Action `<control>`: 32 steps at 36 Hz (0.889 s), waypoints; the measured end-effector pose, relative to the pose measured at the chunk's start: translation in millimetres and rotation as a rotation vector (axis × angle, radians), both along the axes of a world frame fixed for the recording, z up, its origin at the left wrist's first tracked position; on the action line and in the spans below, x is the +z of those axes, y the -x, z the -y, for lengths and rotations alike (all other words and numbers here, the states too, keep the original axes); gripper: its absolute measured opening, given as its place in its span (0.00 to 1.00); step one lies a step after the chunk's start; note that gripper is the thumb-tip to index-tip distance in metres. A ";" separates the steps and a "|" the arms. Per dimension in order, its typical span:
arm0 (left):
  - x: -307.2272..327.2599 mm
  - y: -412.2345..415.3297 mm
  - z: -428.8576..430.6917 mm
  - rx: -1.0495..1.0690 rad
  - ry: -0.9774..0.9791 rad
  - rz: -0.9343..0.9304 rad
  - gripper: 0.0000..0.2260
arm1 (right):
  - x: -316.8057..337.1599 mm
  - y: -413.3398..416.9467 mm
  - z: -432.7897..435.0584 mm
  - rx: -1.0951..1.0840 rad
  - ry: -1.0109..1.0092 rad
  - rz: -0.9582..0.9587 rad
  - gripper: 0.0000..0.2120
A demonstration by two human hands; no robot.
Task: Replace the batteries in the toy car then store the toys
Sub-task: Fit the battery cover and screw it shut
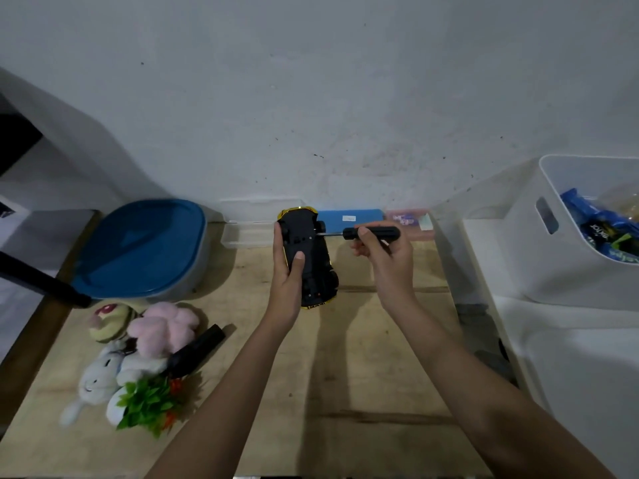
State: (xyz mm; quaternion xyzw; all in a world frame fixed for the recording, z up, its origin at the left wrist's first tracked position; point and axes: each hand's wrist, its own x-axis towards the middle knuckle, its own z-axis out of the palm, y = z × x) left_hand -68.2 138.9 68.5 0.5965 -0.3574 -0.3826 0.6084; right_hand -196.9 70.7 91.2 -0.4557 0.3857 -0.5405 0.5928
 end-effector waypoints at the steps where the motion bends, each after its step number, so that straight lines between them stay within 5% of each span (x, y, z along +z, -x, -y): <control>1: 0.1 -1.7 -1.3 0.003 0.002 -0.002 0.26 | 1.3 -2.0 -1.1 0.012 0.013 -0.004 0.03; 19: 4.7 -12.7 -4.3 0.016 0.008 0.051 0.26 | 6.4 -17.5 -2.8 0.058 0.065 -0.063 0.04; 24: 2.8 -14.2 -0.5 0.035 -0.044 0.216 0.25 | 11.1 -16.3 -0.6 -0.006 0.249 -0.273 0.11; 32: 2.7 -17.3 7.9 0.093 -0.074 0.341 0.26 | 16.9 -13.8 5.4 0.195 0.671 -0.665 0.08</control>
